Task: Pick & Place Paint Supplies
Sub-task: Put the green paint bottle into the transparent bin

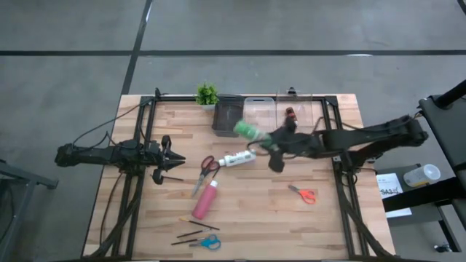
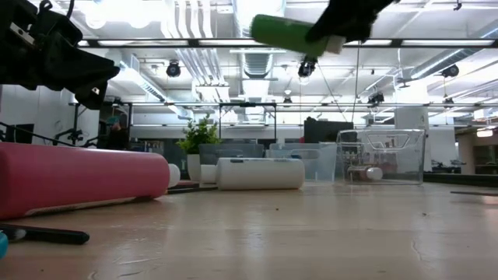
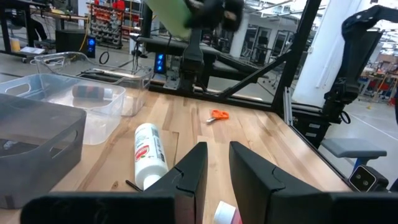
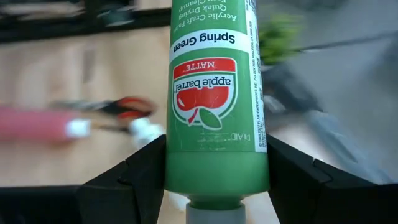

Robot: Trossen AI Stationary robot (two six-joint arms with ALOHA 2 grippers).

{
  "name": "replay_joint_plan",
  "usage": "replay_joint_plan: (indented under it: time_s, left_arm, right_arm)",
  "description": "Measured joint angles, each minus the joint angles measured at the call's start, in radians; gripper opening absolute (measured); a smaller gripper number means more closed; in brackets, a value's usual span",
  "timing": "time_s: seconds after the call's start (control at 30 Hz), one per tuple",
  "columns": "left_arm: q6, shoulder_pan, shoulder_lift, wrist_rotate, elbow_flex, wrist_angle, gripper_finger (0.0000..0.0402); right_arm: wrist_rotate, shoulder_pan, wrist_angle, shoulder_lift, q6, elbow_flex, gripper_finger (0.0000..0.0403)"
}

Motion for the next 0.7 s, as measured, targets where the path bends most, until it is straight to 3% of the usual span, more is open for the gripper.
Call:
replay_joint_plan:
  time_s: [0.27,0.53,0.7]
  left_arm:
    - [0.000,0.000,0.000,0.000,0.000,0.000,0.0077]
    - [0.000,0.000,0.000,0.000,0.000,0.000,0.0077]
    - [0.000,0.000,0.000,0.000,0.000,0.000,0.0077]
  right_arm:
    - [0.269,-0.016,-0.244,-0.195,0.214,0.000,0.0221]
    - [0.329,-0.160,-0.501,-0.263,0.436,0.000,0.0221]
    - [0.262,-0.280,-0.541,-0.240,0.447,-0.014,0.0221]
